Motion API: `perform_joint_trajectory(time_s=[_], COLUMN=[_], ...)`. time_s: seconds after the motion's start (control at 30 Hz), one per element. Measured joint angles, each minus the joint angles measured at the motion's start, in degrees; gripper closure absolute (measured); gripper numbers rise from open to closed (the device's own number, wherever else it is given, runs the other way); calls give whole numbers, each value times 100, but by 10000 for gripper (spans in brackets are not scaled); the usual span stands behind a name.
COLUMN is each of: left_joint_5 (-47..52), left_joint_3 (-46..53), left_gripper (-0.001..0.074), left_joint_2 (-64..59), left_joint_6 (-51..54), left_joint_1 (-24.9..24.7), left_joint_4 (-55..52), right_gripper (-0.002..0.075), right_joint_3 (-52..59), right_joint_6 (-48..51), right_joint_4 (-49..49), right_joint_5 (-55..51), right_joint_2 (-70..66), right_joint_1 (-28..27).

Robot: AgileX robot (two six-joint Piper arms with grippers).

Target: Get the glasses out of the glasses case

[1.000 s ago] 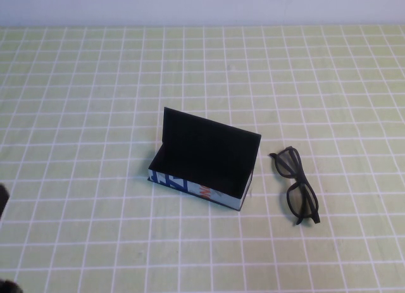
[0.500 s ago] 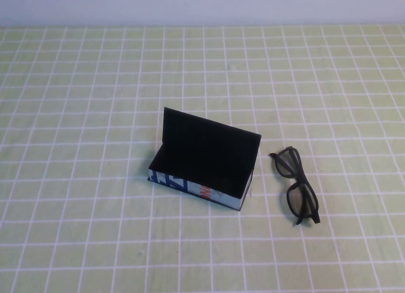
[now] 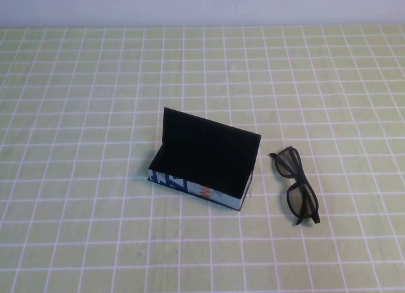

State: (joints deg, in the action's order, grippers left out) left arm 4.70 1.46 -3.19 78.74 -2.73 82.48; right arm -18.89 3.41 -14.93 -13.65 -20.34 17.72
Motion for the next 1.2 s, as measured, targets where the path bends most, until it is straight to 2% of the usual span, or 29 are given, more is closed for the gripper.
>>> perform_joint_trajectory(time_s=[0.23, 0.5, 0.67, 0.77, 1.0, 1.2], left_joint_5=[0, 0, 0, 10, 10, 10], left_joint_3=[0, 0, 0, 0, 0, 0], left_gripper=[739, 739, 739, 739, 739, 739], left_joint_2=[0, 0, 0, 0, 4, 4], left_joint_6=[0, 0, 0, 0, 0, 0], left_joint_1=[0, 0, 0, 0, 0, 0], left_joint_4=[0, 8, 8, 8, 8, 8], right_gripper=[742, 743, 743, 743, 743, 743], right_joint_3=[34, 1086, 1935, 2023, 2053, 2053], right_joint_6=[0, 14, 14, 14, 14, 14], right_joint_4=[164, 615, 646, 646, 605, 508], right_joint_5=[28, 1231, 1493, 1170, -389, -510], right_joint_2=[156, 966, 1743, 2041, 2075, 2075], right_joint_1=[-93, -1241, -1571, -1585, -1585, -1585])
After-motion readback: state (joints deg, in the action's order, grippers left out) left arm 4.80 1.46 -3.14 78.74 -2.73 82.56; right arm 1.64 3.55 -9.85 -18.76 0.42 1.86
